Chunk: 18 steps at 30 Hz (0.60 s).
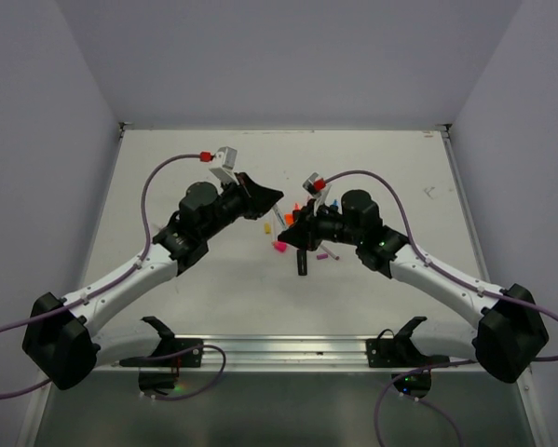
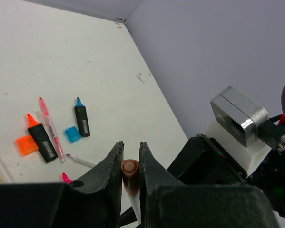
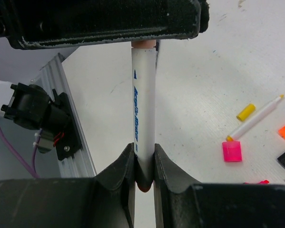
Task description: Open the pen caps
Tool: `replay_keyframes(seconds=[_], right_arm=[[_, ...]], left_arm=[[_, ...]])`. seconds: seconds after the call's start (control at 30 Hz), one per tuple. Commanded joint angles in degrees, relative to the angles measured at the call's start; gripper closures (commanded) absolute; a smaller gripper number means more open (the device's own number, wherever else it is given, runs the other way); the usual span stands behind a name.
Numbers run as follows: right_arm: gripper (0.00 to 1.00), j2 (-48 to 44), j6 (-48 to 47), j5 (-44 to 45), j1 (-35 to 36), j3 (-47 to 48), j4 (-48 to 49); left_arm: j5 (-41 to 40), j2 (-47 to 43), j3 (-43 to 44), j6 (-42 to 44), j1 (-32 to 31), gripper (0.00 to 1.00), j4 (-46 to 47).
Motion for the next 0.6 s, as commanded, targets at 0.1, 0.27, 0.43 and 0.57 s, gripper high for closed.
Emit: replay_keyframes(seconds=[0.1, 0.27, 0.43, 0.57], right_arm=[[1.00, -2.76, -2.20, -1.94, 0.04, -6.22, -8.86], [1.00, -3.90, -2.38, -1.68, 0.04, -8.77, -8.59], [1.00, -6.98, -1.24, 3.39, 0.04, -9.66, -10.35], [1.00, -7.86, -1.06, 12.89, -0.31, -8.52, -15.35]], left_arm=[[-28.39, -2.47, 6.70, 3.30, 3.01, 1.00, 7.69], [-35.17, -1.77, 7.31, 2.41, 3.09, 1.00, 9.62], [-28.71, 1.04, 10.12, 5.49, 3.09, 1.00, 6.91], [-18.06, 4.38, 12.15, 6.81, 3.09, 1.00, 0.67]])
